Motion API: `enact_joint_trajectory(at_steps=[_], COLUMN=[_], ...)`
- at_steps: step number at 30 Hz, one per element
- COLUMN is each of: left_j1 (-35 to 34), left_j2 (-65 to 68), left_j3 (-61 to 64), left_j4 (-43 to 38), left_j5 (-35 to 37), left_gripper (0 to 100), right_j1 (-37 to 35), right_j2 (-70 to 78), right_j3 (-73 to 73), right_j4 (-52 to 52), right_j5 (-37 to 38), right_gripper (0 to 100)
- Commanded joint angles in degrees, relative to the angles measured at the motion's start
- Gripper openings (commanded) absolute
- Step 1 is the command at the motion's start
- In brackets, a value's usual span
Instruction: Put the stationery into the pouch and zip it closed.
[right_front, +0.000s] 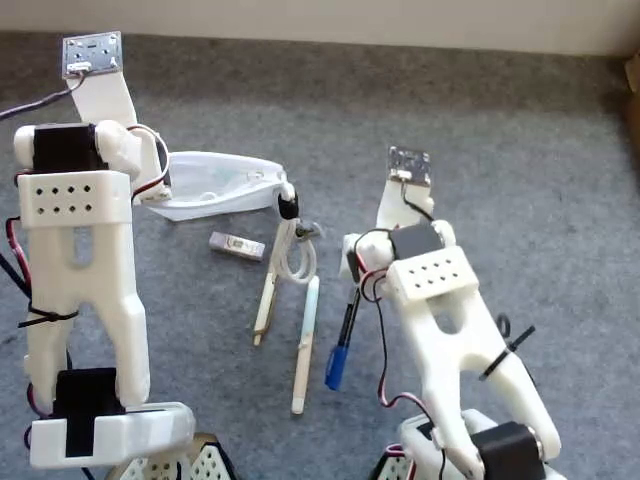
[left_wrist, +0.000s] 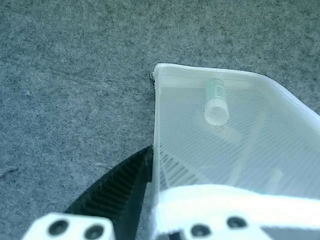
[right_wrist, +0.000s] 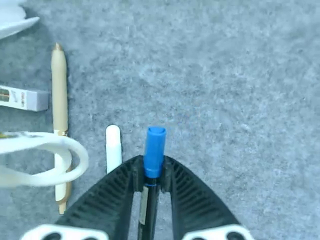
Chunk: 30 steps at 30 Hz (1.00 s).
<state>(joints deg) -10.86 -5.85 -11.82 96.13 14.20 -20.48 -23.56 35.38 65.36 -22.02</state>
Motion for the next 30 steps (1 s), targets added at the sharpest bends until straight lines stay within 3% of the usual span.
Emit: enact_joint_trajectory(at_steps=[1,30], left_j1=[-0.40,-0.40], left_j2=[-0.04,-0.04], left_j3=[0.48,0.48], left_j4=[-0.62,-0.62], left_j5=[0.35,0.35], left_gripper=[1,1], right_j1=[-2.68,-12.97], right_j2=[-6.81,-27.74], right_j3=[0.40,1.19], right_j4=[0.13,-0.57], right_j5=[-0.09,-0.09], right_gripper=[0.5,0.5])
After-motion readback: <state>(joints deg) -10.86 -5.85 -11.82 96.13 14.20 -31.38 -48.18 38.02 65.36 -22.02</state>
